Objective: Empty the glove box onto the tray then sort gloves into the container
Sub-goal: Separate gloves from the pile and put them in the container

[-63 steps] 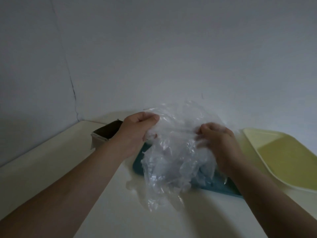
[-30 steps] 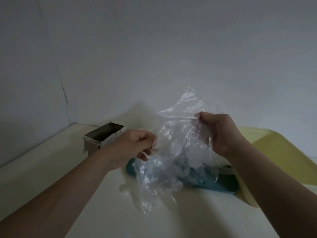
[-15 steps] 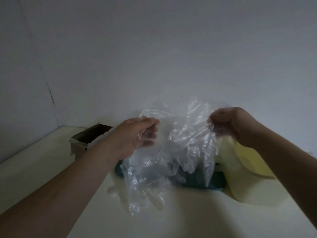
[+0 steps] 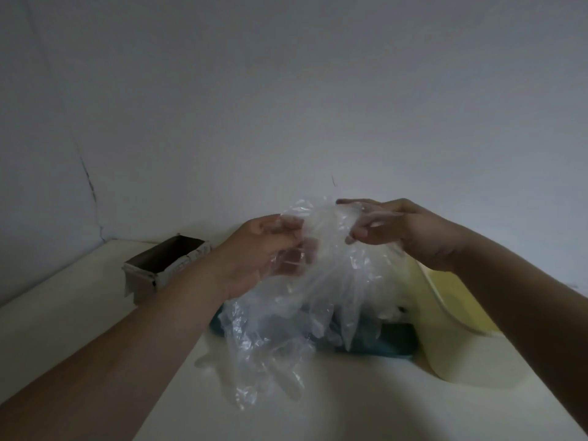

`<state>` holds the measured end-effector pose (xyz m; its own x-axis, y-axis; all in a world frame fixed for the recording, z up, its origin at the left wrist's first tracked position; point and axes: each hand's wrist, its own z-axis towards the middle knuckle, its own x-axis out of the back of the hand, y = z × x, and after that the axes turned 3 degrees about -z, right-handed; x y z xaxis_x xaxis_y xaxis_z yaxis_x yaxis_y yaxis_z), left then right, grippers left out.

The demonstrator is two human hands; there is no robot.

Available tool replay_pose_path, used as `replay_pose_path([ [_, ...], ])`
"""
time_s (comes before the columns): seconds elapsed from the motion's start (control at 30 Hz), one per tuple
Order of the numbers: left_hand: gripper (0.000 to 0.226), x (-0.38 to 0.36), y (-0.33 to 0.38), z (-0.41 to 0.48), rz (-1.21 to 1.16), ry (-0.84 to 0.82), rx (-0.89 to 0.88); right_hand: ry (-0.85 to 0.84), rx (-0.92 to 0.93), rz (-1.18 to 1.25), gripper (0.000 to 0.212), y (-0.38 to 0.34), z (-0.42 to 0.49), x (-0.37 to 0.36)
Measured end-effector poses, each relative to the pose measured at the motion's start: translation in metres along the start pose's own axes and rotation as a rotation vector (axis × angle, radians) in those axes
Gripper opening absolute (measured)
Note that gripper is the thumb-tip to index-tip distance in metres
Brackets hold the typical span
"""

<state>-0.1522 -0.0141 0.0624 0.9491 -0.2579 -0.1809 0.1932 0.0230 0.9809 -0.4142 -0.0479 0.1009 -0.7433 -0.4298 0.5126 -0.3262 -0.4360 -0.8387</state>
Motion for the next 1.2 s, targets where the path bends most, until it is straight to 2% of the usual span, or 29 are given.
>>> replay_pose_path([
  [0.1, 0.022, -0.008, 0.004, -0.002, 0.043, -0.026, -0.041, 0.001, 0.017, 0.016, 0.024, -0.003, 0.003, -0.010],
  [0.3, 0.010, 0.011, 0.004, -0.001, 0.097, 0.204, -0.153, 0.050, 0.003, 0.068, 0.007, 0.014, -0.002, -0.015],
  [0.4, 0.027, 0.015, 0.005, 0.000, -0.033, 0.233, -0.141, 0.082, -0.024, 0.148, 0.010, 0.017, -0.001, -0.011],
  [0.47, 0.046, 0.014, 0.004, 0.000, -0.086, 0.152, -0.045, 0.089, -0.033, 0.186, 0.011, 0.016, 0.001, -0.012],
  [0.5, 0.048, 0.011, 0.000, 0.001, -0.068, 0.111, 0.007, 0.091, -0.042, 0.186, 0.015, 0.015, 0.003, -0.012],
  [0.6, 0.031, -0.002, -0.007, 0.006, 0.023, 0.149, 0.032, 0.116, -0.091, 0.150, 0.018, 0.012, 0.004, -0.006],
  [0.7, 0.014, -0.016, -0.002, 0.014, -0.048, 0.206, 0.005, 0.183, -0.141, 0.167, 0.021, 0.011, -0.008, 0.021],
  [0.87, 0.013, -0.035, 0.008, 0.034, -0.044, 0.196, -0.002, 0.321, -0.209, 0.225, 0.029, 0.019, -0.049, 0.081],
  [1.0, 0.015, -0.060, 0.011, 0.045, -0.010, 0.106, -0.015, 0.350, -0.296, 0.076, 0.026, 0.029, -0.078, 0.112],
  [1.2, 0.021, -0.072, 0.027, 0.044, -0.019, -0.042, -0.047, 0.231, -0.555, -0.222, 0.012, 0.049, -0.093, 0.129],
])
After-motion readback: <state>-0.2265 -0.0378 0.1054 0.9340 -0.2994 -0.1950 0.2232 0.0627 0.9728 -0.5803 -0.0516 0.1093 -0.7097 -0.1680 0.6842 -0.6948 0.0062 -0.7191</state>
